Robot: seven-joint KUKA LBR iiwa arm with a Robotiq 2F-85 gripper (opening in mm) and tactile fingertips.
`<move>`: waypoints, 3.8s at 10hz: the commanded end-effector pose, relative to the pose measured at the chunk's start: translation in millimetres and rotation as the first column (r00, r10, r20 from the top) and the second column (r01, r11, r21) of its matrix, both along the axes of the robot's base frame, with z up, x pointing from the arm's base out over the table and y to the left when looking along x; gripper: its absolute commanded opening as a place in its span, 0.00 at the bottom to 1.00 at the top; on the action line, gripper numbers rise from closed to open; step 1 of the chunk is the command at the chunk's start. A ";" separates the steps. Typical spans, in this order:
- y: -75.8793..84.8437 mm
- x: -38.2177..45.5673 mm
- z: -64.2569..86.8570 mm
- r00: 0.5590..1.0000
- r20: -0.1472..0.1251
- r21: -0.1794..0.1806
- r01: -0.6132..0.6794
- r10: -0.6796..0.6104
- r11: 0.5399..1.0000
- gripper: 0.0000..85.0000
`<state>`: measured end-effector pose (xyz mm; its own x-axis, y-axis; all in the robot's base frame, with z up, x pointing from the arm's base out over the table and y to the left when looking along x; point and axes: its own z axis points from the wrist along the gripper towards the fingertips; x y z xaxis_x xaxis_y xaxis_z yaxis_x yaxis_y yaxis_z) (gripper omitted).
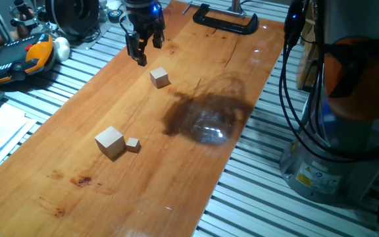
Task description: Pick up the small block on the left and move it to the right
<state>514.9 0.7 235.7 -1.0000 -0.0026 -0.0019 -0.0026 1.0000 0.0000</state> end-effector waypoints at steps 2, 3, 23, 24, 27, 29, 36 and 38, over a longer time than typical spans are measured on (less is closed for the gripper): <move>0.0 0.0 0.2 0.902 -0.265 -0.046 -0.365 0.341 0.930 0.01; 0.0 0.1 0.2 0.902 -0.265 -0.047 -0.365 0.341 0.930 0.01; -0.4 -1.9 0.5 0.949 -0.183 -0.018 -0.264 0.256 0.964 0.01; -0.4 -1.9 0.5 0.960 -0.162 -0.074 -0.241 0.227 0.968 0.01; -0.4 -1.9 0.5 0.971 -0.137 -0.072 -0.209 0.198 0.975 0.01; -9.8 7.1 -2.3 0.971 -0.116 -0.092 -0.219 0.208 0.971 0.02; -59.4 75.1 -12.4 0.983 -0.108 -0.109 -0.159 0.147 0.981 0.75; -66.8 80.5 -26.5 0.987 -0.078 -0.106 -0.146 0.138 0.984 0.85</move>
<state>595.9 -67.8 207.3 -0.9875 -0.1387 0.0746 -0.1460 0.9837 -0.1046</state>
